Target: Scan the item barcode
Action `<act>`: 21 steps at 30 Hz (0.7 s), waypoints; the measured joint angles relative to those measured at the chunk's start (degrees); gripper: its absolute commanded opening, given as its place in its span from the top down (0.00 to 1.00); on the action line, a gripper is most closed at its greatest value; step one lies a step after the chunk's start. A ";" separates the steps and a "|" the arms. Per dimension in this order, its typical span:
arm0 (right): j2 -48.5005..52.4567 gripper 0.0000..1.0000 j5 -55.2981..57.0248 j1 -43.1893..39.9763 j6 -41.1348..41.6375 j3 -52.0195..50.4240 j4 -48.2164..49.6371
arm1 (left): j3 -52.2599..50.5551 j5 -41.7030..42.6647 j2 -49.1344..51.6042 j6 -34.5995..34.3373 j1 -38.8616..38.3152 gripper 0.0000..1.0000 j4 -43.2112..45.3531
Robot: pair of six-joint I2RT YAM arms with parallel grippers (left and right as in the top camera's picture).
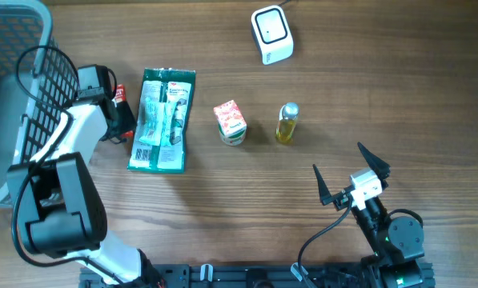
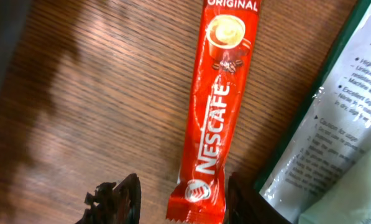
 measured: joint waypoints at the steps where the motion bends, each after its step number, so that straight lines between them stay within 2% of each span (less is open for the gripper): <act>1: 0.00 0.00 0.00 0.00 0.00 0.00 0.00 | 0.00 0.33 0.74 0.15 0.00 0.61 0.46; 3: 0.00 0.00 0.00 0.00 0.00 0.00 0.00 | 0.00 0.61 2.82 0.17 0.00 0.66 1.11; 4: 0.00 0.00 0.00 0.00 -0.02 0.00 0.00 | 0.04 1.07 3.80 0.09 0.00 0.75 1.46; 5: 0.00 0.00 0.00 0.00 0.00 0.00 0.00 | 0.50 0.98 4.04 0.48 0.00 0.96 1.90; 13: 0.00 0.00 0.00 0.00 0.00 0.00 0.00 | 1.44 0.39 2.34 0.55 0.00 0.96 1.33; 17: 0.00 0.00 0.00 0.00 0.00 0.00 0.00 | 2.38 1.01 -15.45 -3.89 0.00 0.96 1.16; 19: 0.00 0.00 0.00 0.00 0.00 0.00 0.00 | 3.34 7.43 -21.97 -6.29 0.15 0.96 -1.38; 21: 0.00 0.00 0.00 0.00 0.00 0.00 0.00 | 3.54 15.32 -22.23 -7.32 0.15 0.96 -5.25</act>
